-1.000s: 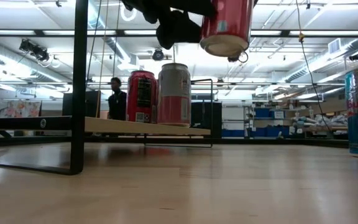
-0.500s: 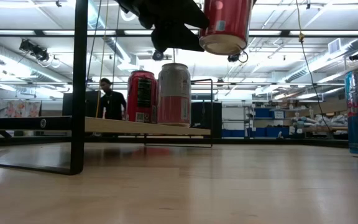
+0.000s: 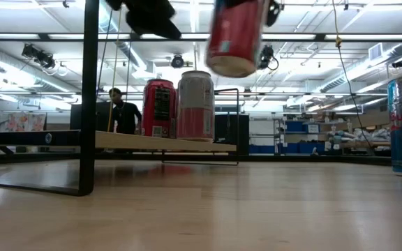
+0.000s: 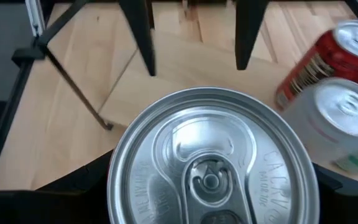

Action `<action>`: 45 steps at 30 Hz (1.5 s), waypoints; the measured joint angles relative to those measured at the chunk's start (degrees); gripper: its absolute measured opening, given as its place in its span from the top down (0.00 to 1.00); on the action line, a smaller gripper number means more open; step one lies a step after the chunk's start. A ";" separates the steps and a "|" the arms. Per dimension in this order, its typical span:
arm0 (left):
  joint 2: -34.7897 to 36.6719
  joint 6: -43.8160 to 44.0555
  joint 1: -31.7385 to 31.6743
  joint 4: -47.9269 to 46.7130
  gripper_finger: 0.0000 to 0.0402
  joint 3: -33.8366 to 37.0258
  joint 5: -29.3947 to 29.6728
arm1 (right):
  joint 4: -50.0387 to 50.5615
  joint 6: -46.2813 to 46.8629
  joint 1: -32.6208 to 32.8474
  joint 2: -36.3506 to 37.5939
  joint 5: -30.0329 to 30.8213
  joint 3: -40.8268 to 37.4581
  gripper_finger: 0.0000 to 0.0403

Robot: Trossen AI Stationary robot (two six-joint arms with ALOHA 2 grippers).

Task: Place canned beverage on shelf
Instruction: Put the orange soda can on the shelf

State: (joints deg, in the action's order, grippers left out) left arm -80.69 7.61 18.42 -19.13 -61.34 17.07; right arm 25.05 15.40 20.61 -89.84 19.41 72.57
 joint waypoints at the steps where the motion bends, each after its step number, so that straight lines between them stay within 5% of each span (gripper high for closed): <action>1: 1.09 -0.13 0.96 1.00 0.22 1.19 0.96 | -0.69 -0.02 -0.16 -0.56 -0.18 0.16 0.21; 17: 16.27 0.55 5.91 8.57 0.22 15.66 8.66 | -13.56 -2.43 -5.68 -10.10 -1.07 0.52 0.21; 35: 17.34 1.84 6.18 9.49 0.22 17.84 8.66 | -21.71 -6.60 -9.15 -18.47 3.03 0.71 0.21; 45: 17.34 0.95 6.15 9.48 0.22 17.77 8.66 | -22.52 -4.43 -11.18 -18.82 -0.90 0.70 0.13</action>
State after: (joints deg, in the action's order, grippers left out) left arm -63.35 8.56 24.58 -9.65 -43.57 25.74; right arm 2.53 10.96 9.43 -108.66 18.51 73.26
